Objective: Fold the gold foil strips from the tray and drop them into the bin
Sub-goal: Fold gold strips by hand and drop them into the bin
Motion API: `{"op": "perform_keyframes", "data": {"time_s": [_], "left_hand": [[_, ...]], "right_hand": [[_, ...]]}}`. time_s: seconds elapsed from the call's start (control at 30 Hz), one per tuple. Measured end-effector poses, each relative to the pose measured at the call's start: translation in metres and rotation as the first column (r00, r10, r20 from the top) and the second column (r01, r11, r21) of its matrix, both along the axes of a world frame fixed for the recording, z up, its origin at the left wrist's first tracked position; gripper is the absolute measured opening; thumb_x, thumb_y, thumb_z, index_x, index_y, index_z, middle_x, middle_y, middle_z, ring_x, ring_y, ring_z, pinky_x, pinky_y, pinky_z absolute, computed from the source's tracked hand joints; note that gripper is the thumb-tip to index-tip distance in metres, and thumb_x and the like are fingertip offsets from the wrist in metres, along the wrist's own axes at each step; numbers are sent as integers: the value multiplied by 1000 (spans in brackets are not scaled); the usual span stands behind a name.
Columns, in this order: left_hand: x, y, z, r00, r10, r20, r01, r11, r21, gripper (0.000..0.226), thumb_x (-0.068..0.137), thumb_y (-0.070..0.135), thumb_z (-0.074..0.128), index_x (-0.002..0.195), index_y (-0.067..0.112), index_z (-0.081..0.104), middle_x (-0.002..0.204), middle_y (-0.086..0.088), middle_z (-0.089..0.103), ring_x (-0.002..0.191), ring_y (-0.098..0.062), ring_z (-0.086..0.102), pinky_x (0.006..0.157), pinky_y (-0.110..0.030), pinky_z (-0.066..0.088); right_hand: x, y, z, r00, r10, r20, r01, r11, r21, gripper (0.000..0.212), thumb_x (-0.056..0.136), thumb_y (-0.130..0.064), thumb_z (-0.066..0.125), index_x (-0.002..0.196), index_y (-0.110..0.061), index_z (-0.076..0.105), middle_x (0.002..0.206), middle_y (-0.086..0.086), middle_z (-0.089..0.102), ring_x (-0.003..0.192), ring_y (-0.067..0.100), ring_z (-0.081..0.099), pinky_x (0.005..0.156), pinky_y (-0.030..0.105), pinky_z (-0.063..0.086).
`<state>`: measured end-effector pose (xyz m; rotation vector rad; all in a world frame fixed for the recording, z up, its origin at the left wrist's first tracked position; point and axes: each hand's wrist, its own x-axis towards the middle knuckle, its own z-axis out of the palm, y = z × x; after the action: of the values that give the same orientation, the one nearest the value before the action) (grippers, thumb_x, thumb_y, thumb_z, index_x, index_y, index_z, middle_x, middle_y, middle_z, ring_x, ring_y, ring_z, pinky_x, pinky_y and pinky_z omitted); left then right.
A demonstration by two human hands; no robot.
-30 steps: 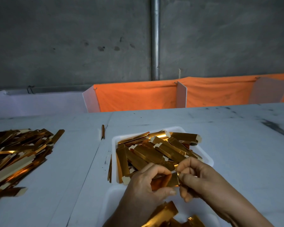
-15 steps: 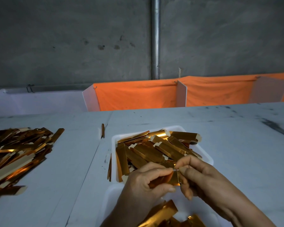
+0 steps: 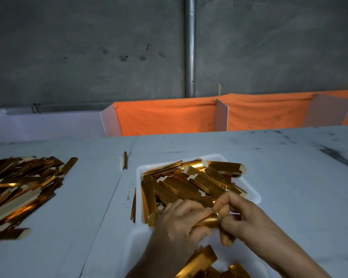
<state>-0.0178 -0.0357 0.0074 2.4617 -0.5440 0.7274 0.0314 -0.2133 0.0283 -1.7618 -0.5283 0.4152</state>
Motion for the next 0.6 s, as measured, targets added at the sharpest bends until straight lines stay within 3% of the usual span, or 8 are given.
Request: {"op": "perform_keyframes", "data": {"time_s": [0.13, 0.27, 0.43, 0.6], "left_hand": [[0, 4, -2, 997, -36, -71, 25, 989, -143, 34, 84, 37, 61, 116, 26, 67, 107, 21, 59, 101, 11, 48, 82, -16, 46], [-2, 4, -1, 987, -108, -120, 58, 929, -366, 37, 79, 33, 69, 113, 45, 60, 112, 31, 59, 112, 10, 50, 83, -5, 44], [-2, 1, -1, 971, -153, -185, 48, 877, -478, 38, 73, 52, 65, 110, 45, 60, 112, 31, 59, 108, 4, 56, 82, -11, 47], [-1, 0, 0, 959, -194, -208, 49, 833, -551, 34, 71, 50, 67, 104, 45, 63, 107, 28, 63, 103, 2, 60, 81, -11, 47]], "right_hand": [[3, -2, 0, 981, 67, -181, -28, 978, 208, 8, 90, -6, 56, 96, -4, 61, 61, 13, 58, 52, 20, 57, 51, 24, 47], [2, 3, -2, 964, 123, -234, -22, 919, 393, 14, 80, -15, 63, 91, -8, 67, 59, 8, 49, 45, 16, 45, 47, 23, 38], [3, 6, -4, 969, 109, -222, 4, 891, 454, 12, 78, -17, 65, 85, -8, 70, 60, 9, 48, 44, 14, 41, 46, 22, 36], [3, 9, -10, 953, 170, -249, -20, 860, 509, 25, 72, -25, 82, 84, -8, 68, 57, 8, 50, 45, 14, 47, 47, 22, 42]]}}
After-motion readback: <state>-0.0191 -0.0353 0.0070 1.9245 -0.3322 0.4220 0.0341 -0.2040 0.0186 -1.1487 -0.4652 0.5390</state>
